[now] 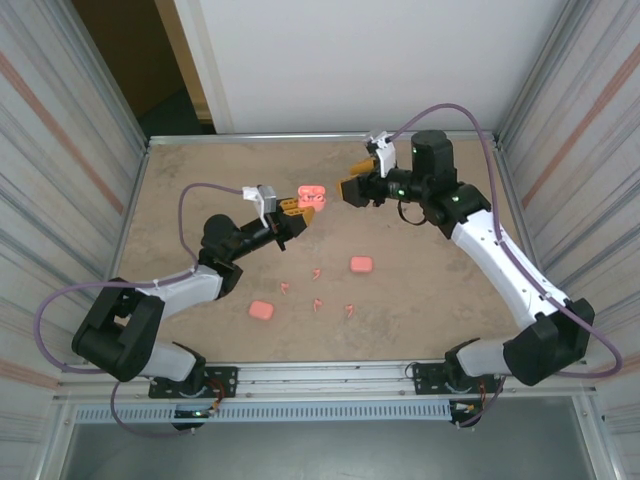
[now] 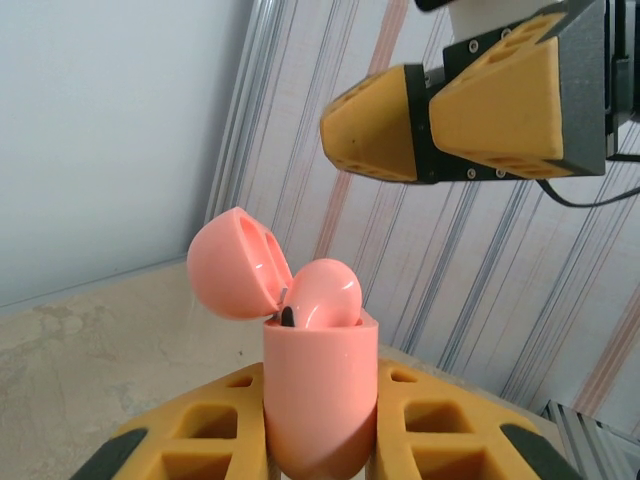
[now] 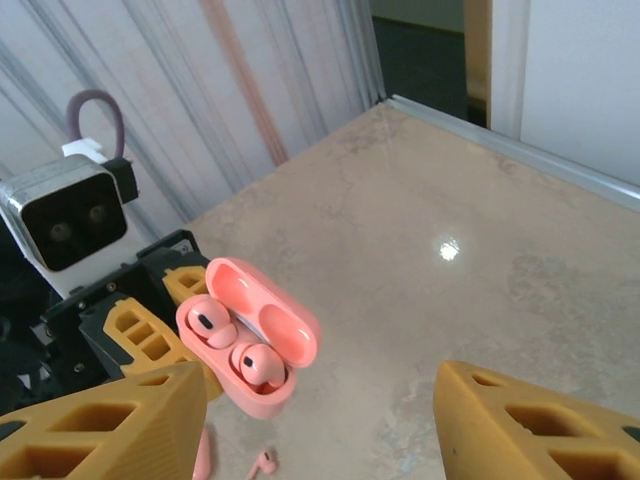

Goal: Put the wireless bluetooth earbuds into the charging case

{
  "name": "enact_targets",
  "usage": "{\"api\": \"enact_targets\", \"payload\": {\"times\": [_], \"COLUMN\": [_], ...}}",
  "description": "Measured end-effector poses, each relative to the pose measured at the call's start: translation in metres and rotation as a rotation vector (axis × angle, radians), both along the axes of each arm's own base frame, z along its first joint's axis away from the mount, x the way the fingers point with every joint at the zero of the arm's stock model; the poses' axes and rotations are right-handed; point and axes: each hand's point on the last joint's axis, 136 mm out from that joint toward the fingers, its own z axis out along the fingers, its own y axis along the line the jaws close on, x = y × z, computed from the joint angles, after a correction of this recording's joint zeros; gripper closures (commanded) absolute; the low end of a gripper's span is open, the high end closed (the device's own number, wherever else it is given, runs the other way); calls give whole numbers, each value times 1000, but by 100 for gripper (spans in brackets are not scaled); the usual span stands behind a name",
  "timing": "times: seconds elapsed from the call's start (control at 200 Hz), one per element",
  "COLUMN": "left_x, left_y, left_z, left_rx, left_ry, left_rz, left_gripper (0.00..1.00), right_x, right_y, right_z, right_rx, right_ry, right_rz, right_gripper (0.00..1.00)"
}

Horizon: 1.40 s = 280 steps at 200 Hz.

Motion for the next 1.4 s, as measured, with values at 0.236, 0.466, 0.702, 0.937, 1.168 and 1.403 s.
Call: {"api": "enact_targets", "payload": {"times": [0.236,0.466,0.702,0.937,1.168,1.403], "left_x": [0,-2,-6,-7,-10,-12], "left_y": [0,1,3,4,4,2], "left_z": [13,24,43,68,93,120], "left_rx": [-36,-60,-85,-117,-147,-178], "left_ry": [-13,-34,-82,-144,-212,-293], "left_rz": [-6,-10,-11,-13,-19,-42], "left_gripper": [100,100,100,100,100,100], "right_x": [4,4,3,10,16,14], "right_y": [-20,-40,-53,-68,-88,-88], "right_z": [-6,6,19,14,20,31], "right_rx": [33,57,91,150,235,302], "right_ry": [6,-73,-138,-120,-91,-77], "right_rz": [-99,-197,-244,-322,-394,-368], "right_gripper": [18,1,1,1,1,1]}}
